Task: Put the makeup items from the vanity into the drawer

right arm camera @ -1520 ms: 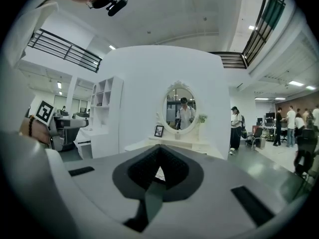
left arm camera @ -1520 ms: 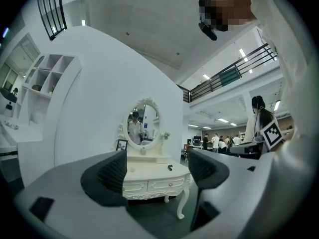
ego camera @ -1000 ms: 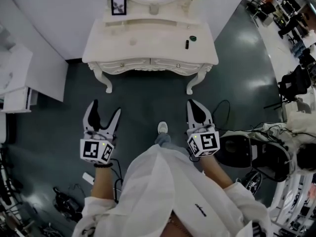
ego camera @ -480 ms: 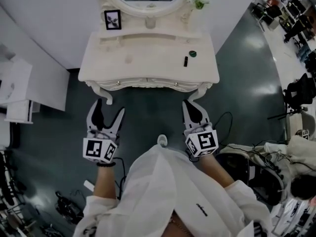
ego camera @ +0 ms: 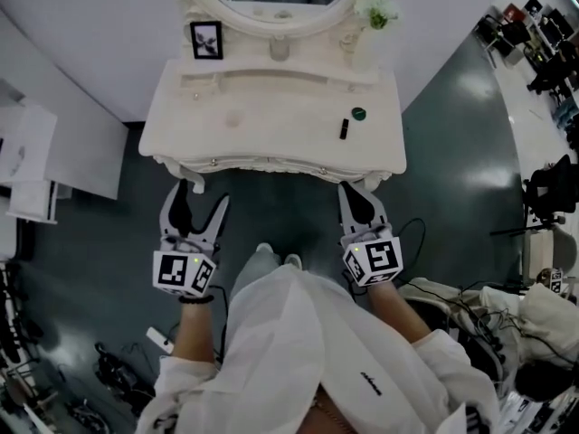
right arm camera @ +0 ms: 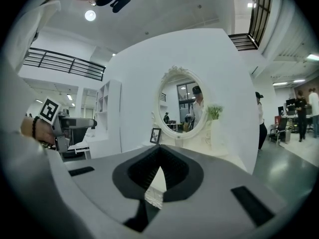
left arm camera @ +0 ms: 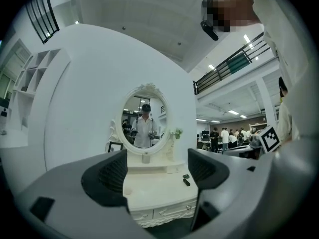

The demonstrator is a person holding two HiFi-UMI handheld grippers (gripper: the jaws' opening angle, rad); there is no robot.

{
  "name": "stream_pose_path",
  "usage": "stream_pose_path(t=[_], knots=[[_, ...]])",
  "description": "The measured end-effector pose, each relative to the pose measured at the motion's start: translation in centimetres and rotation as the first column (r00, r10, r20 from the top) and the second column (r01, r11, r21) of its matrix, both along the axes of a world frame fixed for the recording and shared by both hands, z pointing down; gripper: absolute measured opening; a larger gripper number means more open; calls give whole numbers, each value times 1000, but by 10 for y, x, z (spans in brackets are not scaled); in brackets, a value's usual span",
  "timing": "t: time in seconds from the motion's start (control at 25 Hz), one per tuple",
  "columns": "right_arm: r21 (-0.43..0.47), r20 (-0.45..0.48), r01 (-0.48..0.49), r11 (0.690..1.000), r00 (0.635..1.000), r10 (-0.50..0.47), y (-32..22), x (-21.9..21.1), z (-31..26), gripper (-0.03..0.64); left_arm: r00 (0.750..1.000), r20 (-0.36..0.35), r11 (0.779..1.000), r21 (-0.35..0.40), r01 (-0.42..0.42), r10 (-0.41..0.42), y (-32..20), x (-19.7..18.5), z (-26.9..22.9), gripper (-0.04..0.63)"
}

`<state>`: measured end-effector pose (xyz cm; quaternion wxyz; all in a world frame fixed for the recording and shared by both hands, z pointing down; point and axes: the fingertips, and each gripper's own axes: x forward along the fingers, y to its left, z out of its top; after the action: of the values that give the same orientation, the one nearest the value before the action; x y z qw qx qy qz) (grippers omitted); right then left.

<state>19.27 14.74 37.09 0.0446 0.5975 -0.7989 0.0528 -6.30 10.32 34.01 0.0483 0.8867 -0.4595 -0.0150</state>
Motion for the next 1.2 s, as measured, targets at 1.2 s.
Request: stream_pose_path(t=[1.2], knots=[[-155,19,71,985,997,-69,-287,-98,57,18,980,84,953,-263,-151,179,-276,24,114,364]])
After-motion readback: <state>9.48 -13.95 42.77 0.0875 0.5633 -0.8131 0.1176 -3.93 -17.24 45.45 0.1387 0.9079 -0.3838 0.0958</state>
